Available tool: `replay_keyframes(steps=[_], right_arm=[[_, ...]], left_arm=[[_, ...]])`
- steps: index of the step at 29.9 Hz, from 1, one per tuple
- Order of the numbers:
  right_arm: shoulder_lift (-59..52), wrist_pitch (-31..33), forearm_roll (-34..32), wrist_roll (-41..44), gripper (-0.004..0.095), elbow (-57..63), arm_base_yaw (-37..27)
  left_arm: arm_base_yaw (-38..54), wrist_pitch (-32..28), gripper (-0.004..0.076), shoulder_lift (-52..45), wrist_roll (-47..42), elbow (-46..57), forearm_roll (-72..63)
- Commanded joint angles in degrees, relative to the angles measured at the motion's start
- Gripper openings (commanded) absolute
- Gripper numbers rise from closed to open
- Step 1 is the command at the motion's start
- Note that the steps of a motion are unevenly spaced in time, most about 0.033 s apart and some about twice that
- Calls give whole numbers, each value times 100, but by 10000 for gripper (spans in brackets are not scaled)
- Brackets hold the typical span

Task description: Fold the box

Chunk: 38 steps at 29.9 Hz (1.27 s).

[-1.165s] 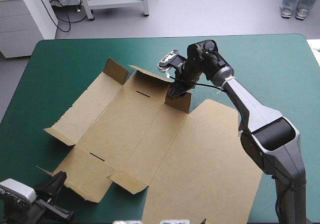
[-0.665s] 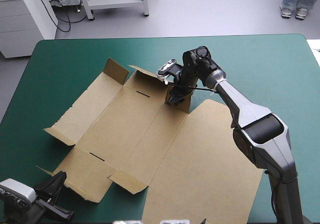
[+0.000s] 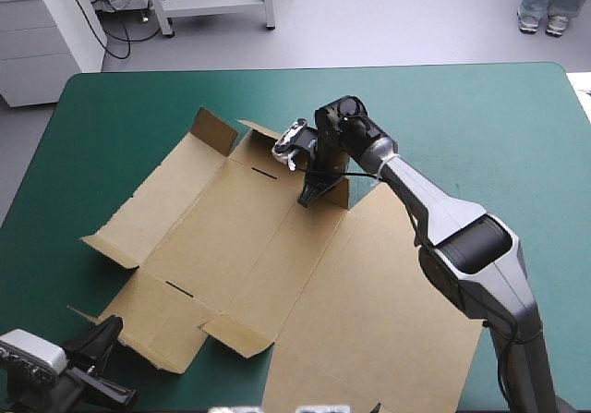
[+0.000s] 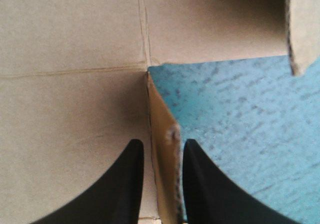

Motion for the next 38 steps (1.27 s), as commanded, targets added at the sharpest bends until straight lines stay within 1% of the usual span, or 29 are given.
replay_keyframes(steps=[1,4,6,12,13,17,19,23,27,33,36,38], right_arm=[[-361,72,-167,-2,106,-181,-4],[-361,72,-179,-2,-13,-181,-4],[-361,72,-179,-2,-16,-181,-4],[-361,57,-588,-85,-16,-181,-4],[-361,72,-634,-262,-16,-181,-4],[-361,72,-574,-1751,-16,-193,35],[-361,72,-435,-2189,-16,-194,70],[-361,21,-414,-2625,-16,-194,92],[-361,-68,-383,-3349,-17,-316,101],[-361,-92,117,-4160,-18,-848,101],[-361,75,197,-4292,-18,-1041,101],[-361,75,83,-4400,-18,-1080,101]], left_arm=[[-31,-422,-8,-24,0,-132,-34],[-31,-422,-8,-24,0,-132,-34],[-31,-422,-8,-24,0,-132,-34],[-31,-422,-8,-24,0,-132,-34],[-31,-422,-8,-24,0,-132,-34],[-31,-422,-8,-24,0,-132,-34],[-31,-422,-8,-24,0,-132,-34],[-31,-422,-8,-24,0,-132,-34],[-31,-422,-8,-24,0,-132,-34],[-31,-422,-8,-24,0,-132,-34],[-31,-422,-8,-24,0,-132,-34],[-31,-422,-8,-24,0,-132,-34]])
